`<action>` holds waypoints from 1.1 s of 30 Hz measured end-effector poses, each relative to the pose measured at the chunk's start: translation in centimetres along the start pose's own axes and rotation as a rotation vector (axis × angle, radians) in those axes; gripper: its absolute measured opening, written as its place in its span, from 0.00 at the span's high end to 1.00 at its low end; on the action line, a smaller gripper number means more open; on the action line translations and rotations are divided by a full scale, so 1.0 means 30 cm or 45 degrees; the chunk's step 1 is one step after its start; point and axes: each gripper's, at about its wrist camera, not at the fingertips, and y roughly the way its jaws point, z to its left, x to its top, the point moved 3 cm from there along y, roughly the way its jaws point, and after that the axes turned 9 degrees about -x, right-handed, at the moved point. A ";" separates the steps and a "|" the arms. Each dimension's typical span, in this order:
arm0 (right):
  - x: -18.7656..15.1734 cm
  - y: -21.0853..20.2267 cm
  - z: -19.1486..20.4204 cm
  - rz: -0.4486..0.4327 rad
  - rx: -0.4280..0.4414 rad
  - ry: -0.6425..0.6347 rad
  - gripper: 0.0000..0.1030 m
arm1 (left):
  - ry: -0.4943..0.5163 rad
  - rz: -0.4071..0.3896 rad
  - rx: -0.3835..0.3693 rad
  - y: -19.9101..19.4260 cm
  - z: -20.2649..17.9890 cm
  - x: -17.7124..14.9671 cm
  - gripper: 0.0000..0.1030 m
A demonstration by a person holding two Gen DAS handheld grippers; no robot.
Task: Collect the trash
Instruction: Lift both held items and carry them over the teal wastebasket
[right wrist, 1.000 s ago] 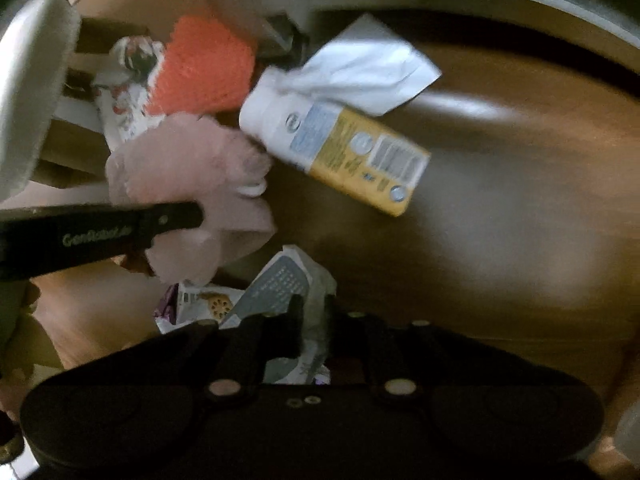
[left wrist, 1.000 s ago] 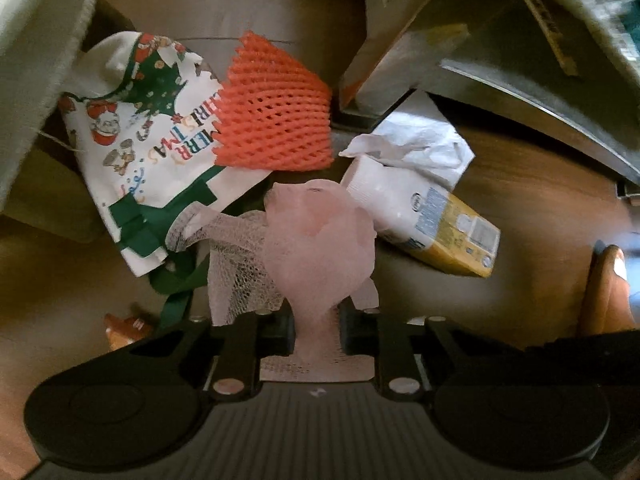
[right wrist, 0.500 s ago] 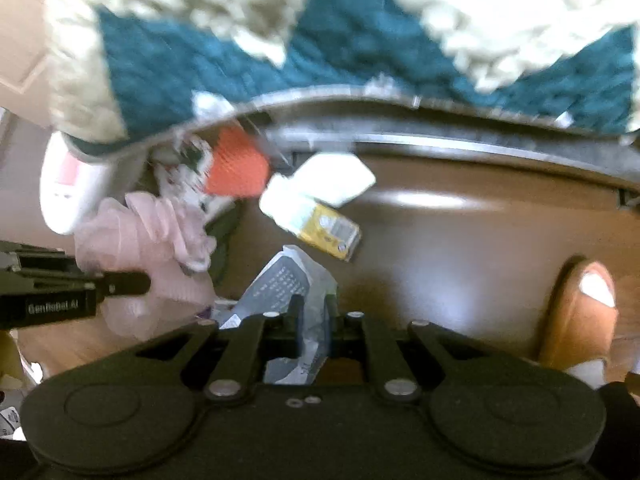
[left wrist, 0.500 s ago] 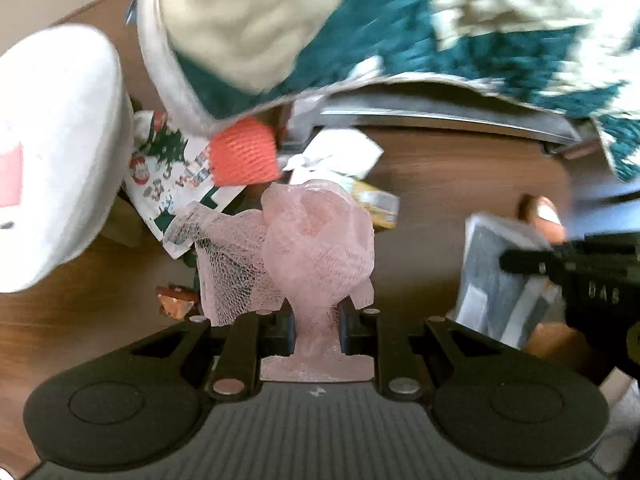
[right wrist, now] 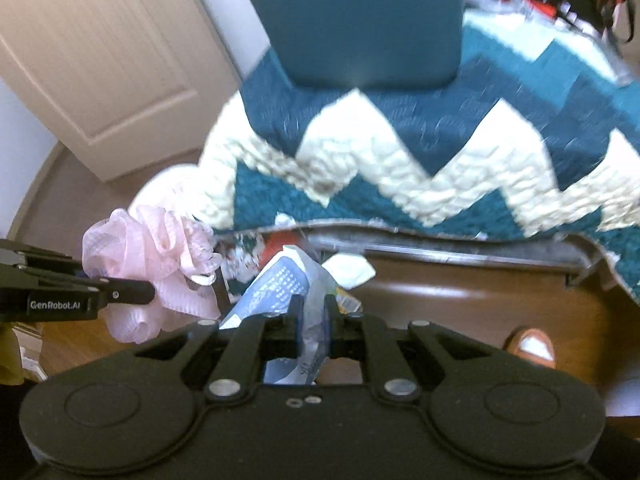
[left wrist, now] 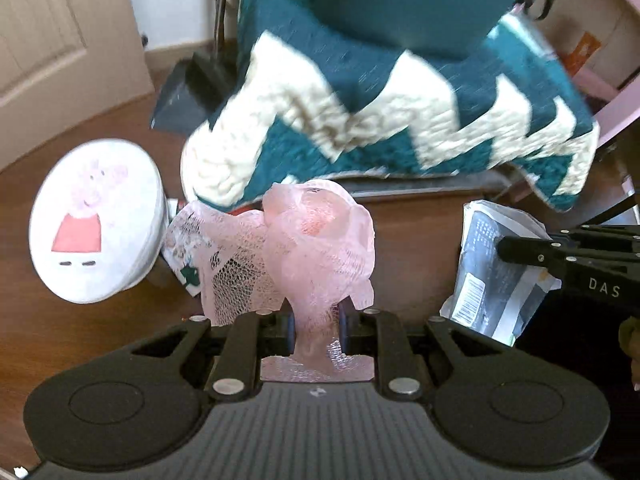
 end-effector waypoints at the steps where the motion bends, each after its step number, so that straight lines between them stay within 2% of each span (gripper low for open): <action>1: 0.001 -0.046 -0.011 -0.029 0.001 -0.001 0.92 | 0.008 -0.023 0.005 -0.034 -0.026 0.000 0.82; 9: 0.037 -0.317 -0.064 -0.249 0.004 -0.026 0.92 | 0.090 -0.185 0.051 -0.260 -0.216 -0.010 0.82; 18: 0.114 -0.552 -0.101 -0.462 0.003 -0.084 0.92 | 0.156 -0.369 0.079 -0.458 -0.387 0.053 0.82; 25: 0.264 -0.710 -0.130 -0.650 -0.049 -0.140 0.92 | 0.191 -0.515 0.076 -0.590 -0.486 0.159 0.82; 33: 0.481 -0.842 -0.136 -0.846 -0.121 -0.188 0.92 | 0.220 -0.669 0.106 -0.717 -0.574 0.353 0.81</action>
